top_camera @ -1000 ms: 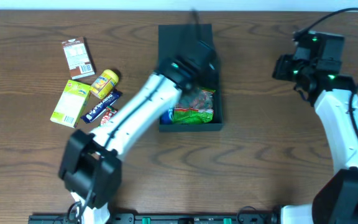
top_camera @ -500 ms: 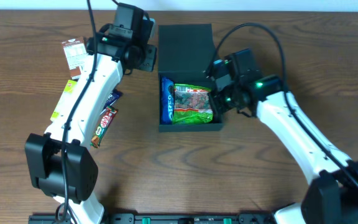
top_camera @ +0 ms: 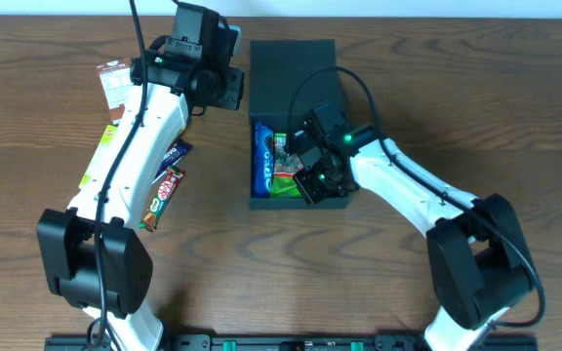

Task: Pack container
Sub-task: 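Press the gummy bag down into the box with the right gripper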

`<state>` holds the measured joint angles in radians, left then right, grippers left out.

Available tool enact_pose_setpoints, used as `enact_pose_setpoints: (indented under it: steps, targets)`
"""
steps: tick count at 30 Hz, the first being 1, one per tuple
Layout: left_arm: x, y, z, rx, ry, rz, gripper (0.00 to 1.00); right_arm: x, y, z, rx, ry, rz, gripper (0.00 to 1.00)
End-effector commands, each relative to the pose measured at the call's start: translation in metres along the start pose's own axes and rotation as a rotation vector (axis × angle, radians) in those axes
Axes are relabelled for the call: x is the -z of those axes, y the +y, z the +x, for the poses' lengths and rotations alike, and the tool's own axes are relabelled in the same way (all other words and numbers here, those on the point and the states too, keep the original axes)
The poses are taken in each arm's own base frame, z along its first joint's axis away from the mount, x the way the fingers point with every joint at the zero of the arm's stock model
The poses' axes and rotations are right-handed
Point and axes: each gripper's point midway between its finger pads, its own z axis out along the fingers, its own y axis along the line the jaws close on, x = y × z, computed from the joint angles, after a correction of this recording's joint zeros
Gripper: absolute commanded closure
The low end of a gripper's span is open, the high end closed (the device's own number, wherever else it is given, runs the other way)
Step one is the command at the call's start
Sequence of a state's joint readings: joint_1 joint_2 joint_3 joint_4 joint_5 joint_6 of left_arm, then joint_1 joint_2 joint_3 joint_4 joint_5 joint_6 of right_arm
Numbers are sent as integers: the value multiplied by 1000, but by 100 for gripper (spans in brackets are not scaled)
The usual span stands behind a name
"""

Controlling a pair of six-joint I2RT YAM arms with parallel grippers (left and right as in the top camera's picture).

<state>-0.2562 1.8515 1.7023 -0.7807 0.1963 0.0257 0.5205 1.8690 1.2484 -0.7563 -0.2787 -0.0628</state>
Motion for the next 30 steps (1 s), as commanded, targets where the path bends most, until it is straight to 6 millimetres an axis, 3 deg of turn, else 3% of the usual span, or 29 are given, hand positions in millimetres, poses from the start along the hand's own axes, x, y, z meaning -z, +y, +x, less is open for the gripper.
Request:
enact_pose_setpoints:
  steps: [1,9,18,21,24,26,30]
  targets:
    - [9,-1,-8,-7,-29,3,94,-13,2,4,12,41,-12,99]
    - [9,-1,-8,-7,-29,3,93,-31,-20,15,-1,101,79,99]
    - [8,-1,-8,-7,-27,3,93,-24,-18,4,4,76,79,99]
    - [8,-1,-8,-7,-27,3,93,-2,-11,-16,12,26,57,99]
    - [8,-1,-8,-7,-27,3,92,33,5,-46,66,-83,-9,99]
    - [8,-1,-8,-17,-27,3,82,60,13,-64,99,-170,-40,99]
    - [8,0,-5,-99,-15,1,76,110,9,-87,117,-323,-13,99]
